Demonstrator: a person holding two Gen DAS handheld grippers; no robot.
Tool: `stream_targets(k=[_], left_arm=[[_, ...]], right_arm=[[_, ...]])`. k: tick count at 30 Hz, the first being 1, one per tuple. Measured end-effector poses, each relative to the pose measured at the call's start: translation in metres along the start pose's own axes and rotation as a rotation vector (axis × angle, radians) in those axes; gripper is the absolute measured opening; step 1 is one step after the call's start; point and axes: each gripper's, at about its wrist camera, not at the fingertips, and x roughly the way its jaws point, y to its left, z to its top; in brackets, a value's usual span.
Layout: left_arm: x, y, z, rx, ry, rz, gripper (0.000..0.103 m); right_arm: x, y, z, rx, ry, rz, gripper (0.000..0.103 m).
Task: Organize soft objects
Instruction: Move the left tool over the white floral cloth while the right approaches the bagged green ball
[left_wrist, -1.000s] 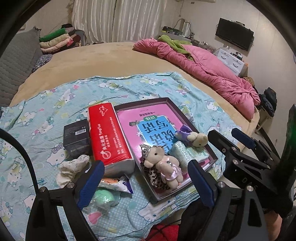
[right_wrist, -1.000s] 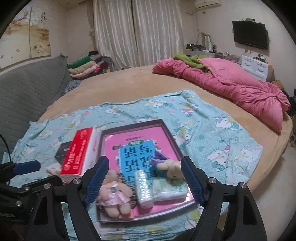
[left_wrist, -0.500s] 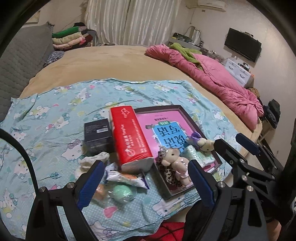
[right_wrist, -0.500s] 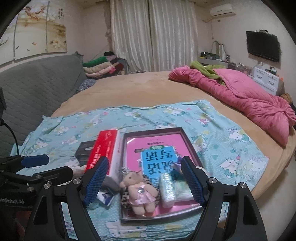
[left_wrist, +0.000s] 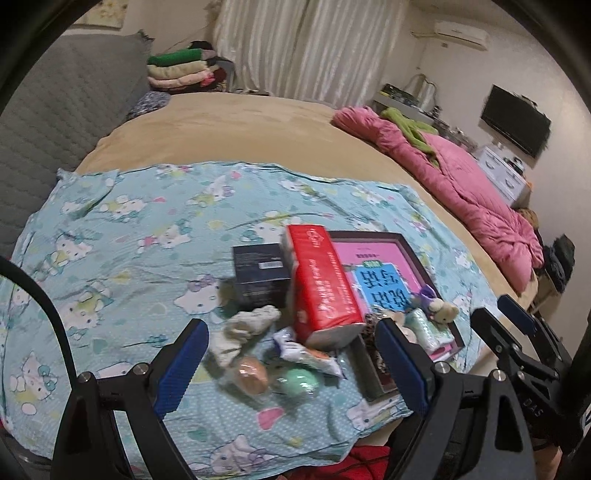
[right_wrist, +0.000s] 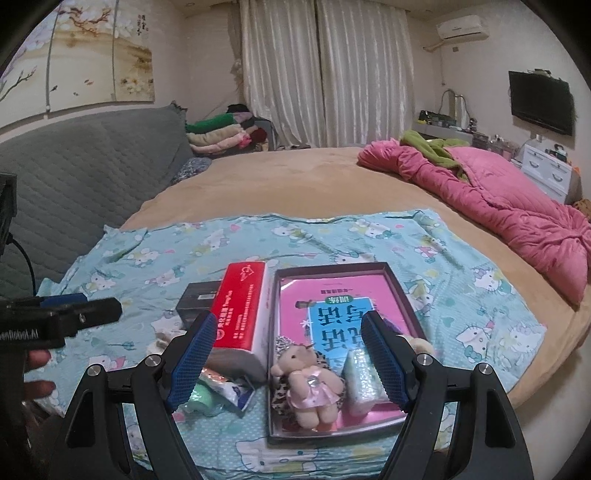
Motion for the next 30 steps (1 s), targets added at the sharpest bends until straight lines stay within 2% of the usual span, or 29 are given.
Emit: stream_targets(k=[11, 20, 30], left_arm=[[0.000, 0.055, -0.007, -0.103, 0.000, 0.046, 0.091], [0.010, 0.074, -0.019, -0.135, 0.022, 0.053, 0.091], [0.034, 0.086, -0.033, -0.152, 0.058, 0.035, 0.091]], right_arm=[[0.010, 0.033, -0.011, -0.083, 0.043, 0.066, 0.081], [0.026, 0.062, -0.032, -0.165, 0.107, 0.115, 0.081], [0.055, 0.069, -0.053, -0.176, 0.188, 0.109, 0.081]])
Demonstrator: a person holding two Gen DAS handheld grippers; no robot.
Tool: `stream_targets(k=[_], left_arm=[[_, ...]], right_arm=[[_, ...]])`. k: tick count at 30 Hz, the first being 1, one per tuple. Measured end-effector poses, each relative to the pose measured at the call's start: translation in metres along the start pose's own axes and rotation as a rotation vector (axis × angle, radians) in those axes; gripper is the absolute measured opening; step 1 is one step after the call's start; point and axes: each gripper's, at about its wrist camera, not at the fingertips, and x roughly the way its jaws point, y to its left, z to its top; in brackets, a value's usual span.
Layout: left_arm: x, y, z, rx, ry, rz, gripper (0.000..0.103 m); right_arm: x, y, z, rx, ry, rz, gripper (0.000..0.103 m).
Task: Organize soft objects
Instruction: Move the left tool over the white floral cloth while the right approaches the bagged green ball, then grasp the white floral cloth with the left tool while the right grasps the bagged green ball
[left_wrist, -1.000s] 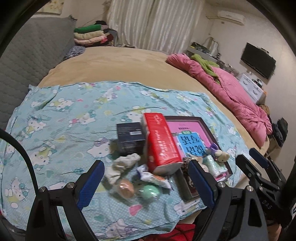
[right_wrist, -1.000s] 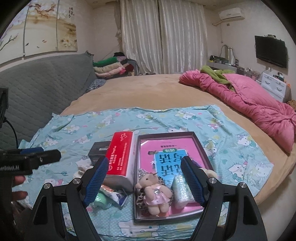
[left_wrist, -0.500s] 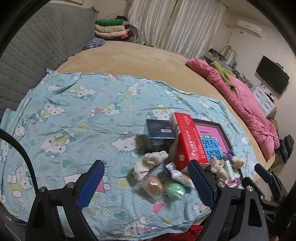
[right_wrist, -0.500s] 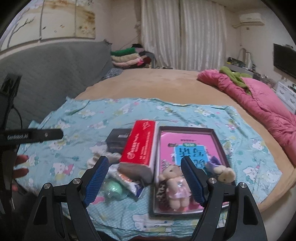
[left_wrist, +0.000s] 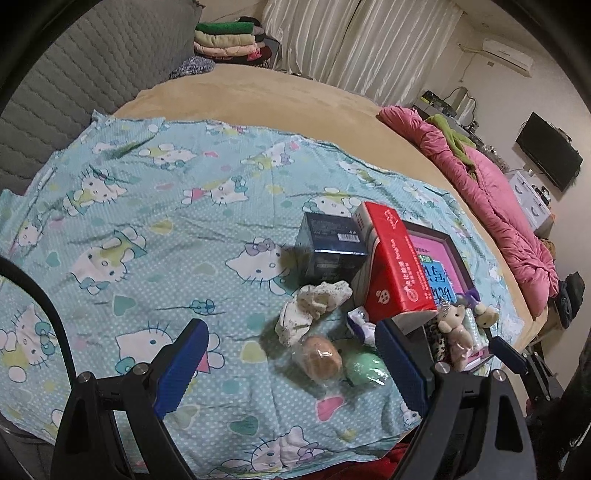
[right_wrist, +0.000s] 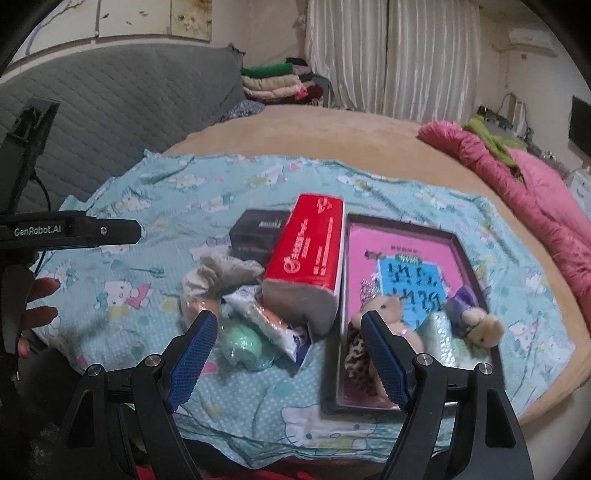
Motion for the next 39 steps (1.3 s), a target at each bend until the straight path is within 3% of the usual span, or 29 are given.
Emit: stream_targets(k=[8, 17, 24, 27, 31, 39], left_arm=[[0.026, 0.013, -0.009, -0.024, 0.039, -0.018, 0.091], [0.049, 0.020, -0.014, -0.033, 0.072, -0.034, 0.091], [0.064, 0.016, -0.011, -0.016, 0.086, -0.043, 0.091], [0.073, 0.016, -0.009, -0.013, 0.095, -0.043, 0.091], [0.086, 0.015, -0.005, -0.007, 0.112, -0.042, 0.091], [0.110, 0.010, 0.002, 0.009, 0.140, -0.051, 0.091]], right_arm=[[0.034, 0.001, -0.010, 0.011, 0.087, 0.002, 0.081], [0.054, 0.039, -0.022, -0.177, 0.112, 0.043, 0.081], [0.080, 0.051, -0.031, -0.251, 0.141, 0.044, 0.080], [0.089, 0.053, -0.032, -0.270, 0.150, 0.043, 0.078], [0.101, 0.058, -0.034, -0.302, 0.159, 0.045, 0.063], [0.123, 0.071, -0.039, -0.368, 0.163, 0.020, 0.059]])
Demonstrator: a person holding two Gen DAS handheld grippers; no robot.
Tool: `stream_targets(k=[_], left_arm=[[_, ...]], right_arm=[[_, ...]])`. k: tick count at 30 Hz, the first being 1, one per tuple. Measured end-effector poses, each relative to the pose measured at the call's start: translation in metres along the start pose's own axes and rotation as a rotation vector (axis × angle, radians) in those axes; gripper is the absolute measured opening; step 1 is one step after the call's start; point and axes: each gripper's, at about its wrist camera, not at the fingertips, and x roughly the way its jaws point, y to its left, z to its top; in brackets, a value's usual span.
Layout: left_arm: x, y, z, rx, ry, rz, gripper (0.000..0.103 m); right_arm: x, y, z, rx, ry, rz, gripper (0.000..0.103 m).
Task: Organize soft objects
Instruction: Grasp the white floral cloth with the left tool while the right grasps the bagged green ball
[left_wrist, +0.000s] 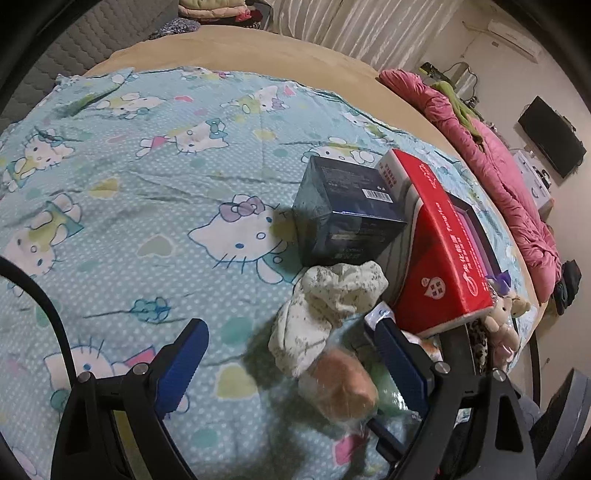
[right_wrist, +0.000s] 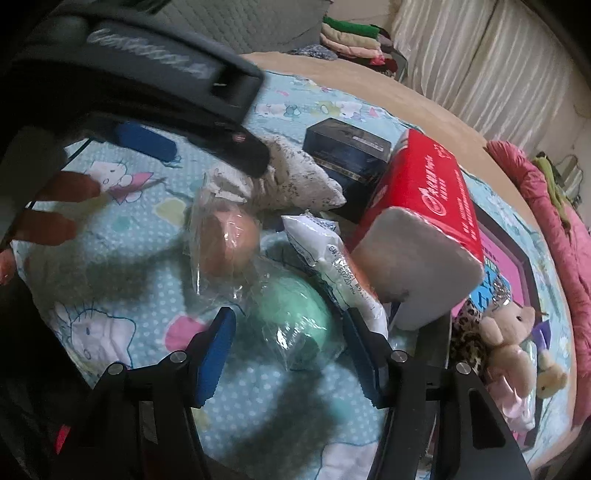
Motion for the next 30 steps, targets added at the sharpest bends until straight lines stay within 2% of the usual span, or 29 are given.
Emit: stream_targets(k=[5, 9, 10, 12, 15, 19, 21, 24, 27, 30], left_arm=[[0.016, 0.001, 0.007, -0.004, 0.030, -0.002, 0.091], [0.023, 0.005, 0.010, -0.007, 0.031, -0.012, 0.088], [0.026, 0.006, 0.010, -0.006, 0.035, -0.017, 0.085], [0.028, 0.008, 0.011, -0.009, 0.036, -0.035, 0.072], [0.033, 0.010, 0.012, -0.021, 0.050, -0.078, 0.064], [0.039, 0.008, 0.014, -0.013, 0.068, -0.109, 0.053], [0.044, 0.008, 0.015, -0.023, 0.084, -0.146, 0.036], [0.047, 0.008, 0.015, -0.027, 0.085, -0.172, 0.022], [0.041, 0.009, 0.014, -0.035, 0.060, -0.196, 0.015], [0.031, 0.009, 0.015, -0.030, 0.025, -0.198, 0.015]], right_arm=[[0.008, 0.006, -0.001, -0.020, 0.001, -0.017, 0.047], [0.007, -0.003, -0.003, 0.025, -0.013, 0.030, 0.041], [0.007, -0.007, -0.004, 0.042, -0.013, 0.045, 0.041], [0.004, -0.015, -0.005, 0.080, -0.015, 0.073, 0.041], [-0.002, -0.025, -0.005, 0.128, -0.027, 0.121, 0.041], [-0.007, -0.030, -0.003, 0.138, -0.037, 0.141, 0.041], [-0.009, -0.029, -0.004, 0.144, -0.041, 0.147, 0.041], [-0.012, -0.033, -0.004, 0.154, -0.045, 0.151, 0.041], [-0.017, -0.036, -0.006, 0.167, -0.052, 0.155, 0.041], [-0.025, -0.034, -0.010, 0.182, -0.066, 0.165, 0.041]])
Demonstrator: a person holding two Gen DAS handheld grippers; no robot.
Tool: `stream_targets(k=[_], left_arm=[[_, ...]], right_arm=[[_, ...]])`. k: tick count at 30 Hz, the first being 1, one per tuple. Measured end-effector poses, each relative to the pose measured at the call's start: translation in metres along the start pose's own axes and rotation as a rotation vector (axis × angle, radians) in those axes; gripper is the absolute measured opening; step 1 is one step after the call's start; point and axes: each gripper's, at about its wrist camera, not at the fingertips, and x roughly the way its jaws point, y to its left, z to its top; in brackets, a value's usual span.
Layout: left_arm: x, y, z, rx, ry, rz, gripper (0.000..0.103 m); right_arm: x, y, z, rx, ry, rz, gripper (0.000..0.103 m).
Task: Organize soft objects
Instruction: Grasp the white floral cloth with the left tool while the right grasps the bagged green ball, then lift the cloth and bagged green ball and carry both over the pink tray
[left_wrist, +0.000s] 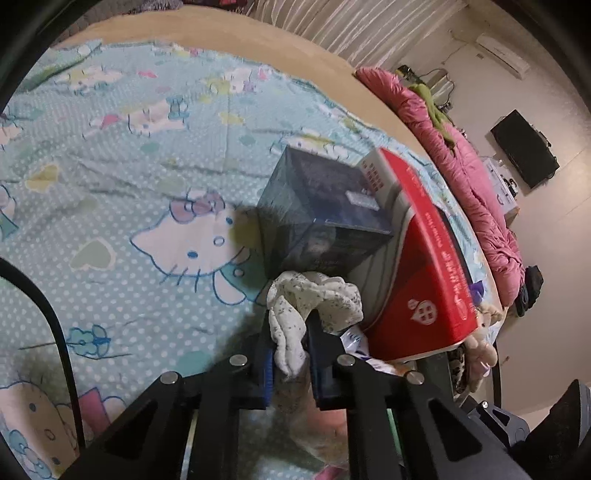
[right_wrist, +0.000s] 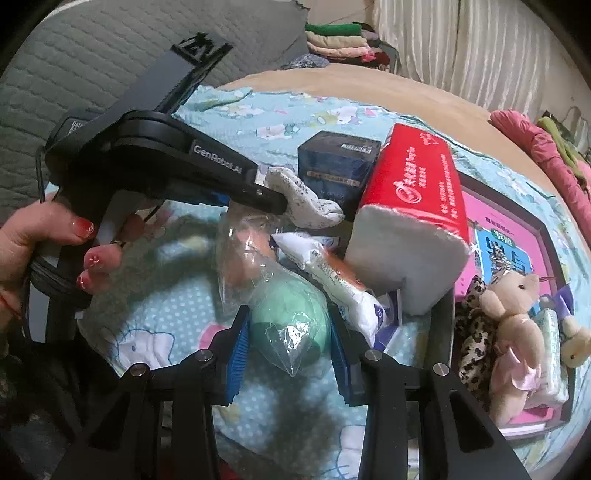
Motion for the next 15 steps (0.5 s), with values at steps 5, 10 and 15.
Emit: stream_targets(k=[5, 10, 15], left_arm=[[-0.023, -0.005, 0.000, 0.006, -0.071, 0.022, 0.015], [-0.043, -0.008, -0.001, 0.018, -0.113, 0.059, 0.015], [-0.062, -0.014, -0.009, 0.029, -0.142, 0.079, 0.015]], right_arm=[[-0.012, 0.000, 0.000, 0.021, -0.030, 0.015, 0.041], [-0.024, -0.003, 0.002, 0.049, -0.056, 0.030, 0.041], [-0.034, -0.006, 0.003, 0.072, -0.079, 0.035, 0.041]])
